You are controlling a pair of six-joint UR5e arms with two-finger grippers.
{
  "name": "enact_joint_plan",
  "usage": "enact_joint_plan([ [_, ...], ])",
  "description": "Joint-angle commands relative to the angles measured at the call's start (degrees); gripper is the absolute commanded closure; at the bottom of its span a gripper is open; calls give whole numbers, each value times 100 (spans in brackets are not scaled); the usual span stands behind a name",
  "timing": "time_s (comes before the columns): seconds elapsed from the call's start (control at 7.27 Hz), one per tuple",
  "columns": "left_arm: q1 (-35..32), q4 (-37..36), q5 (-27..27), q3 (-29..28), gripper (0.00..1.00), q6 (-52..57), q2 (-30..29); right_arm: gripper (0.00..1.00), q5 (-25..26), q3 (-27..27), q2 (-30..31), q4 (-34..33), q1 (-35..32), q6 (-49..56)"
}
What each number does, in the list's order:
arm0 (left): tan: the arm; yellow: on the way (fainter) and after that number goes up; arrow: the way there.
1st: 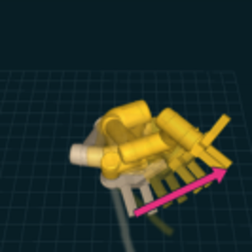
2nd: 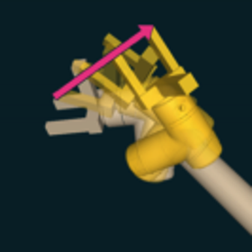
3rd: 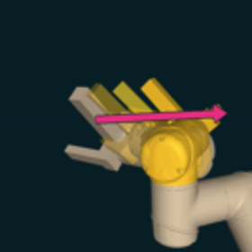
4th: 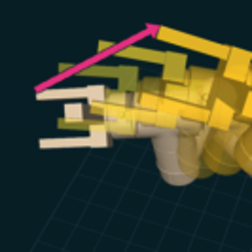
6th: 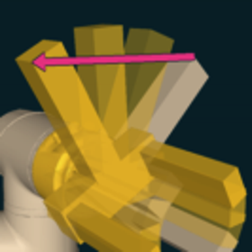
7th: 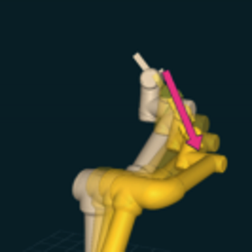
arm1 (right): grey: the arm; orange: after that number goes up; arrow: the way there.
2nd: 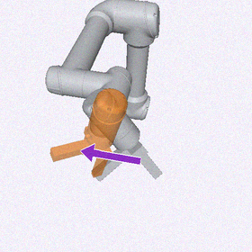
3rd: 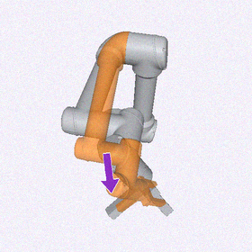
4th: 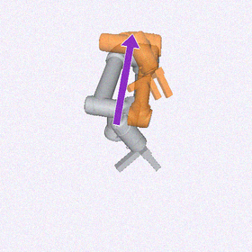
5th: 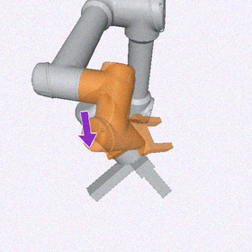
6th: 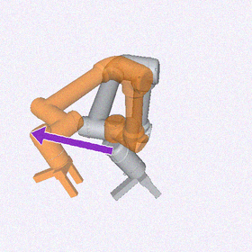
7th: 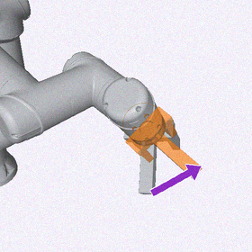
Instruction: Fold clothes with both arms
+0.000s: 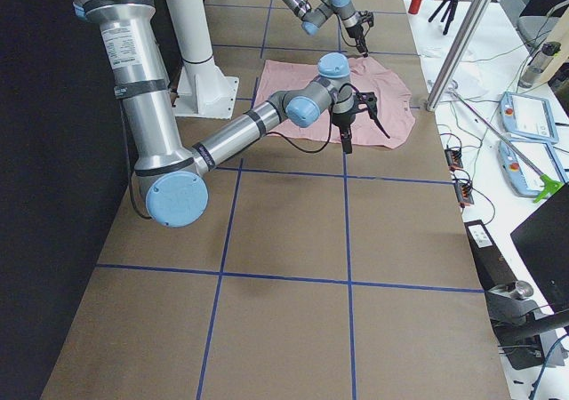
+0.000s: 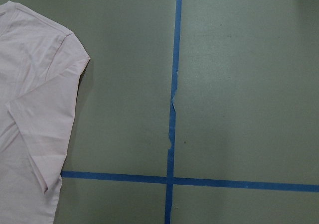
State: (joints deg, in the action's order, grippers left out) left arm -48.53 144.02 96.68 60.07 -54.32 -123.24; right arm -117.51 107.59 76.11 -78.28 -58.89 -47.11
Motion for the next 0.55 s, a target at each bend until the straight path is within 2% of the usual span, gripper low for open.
enact_joint_plan([
  [0.0, 1, 12, -17, -136, 63, 0, -60, 0, 0, -1, 0, 6, 0, -9],
  [0.14, 1, 116, -18, -136, 95, 0, -60, 0, 0, 7, 0, -3, 0, -9],
  [0.28, 1, 126, 0, -128, 100, 17, -86, 0, 0, 7, 0, 6, 0, -9],
  [0.41, 1, 126, 9, -84, 100, 52, -95, 0, 0, 7, 0, -3, 0, -9],
])
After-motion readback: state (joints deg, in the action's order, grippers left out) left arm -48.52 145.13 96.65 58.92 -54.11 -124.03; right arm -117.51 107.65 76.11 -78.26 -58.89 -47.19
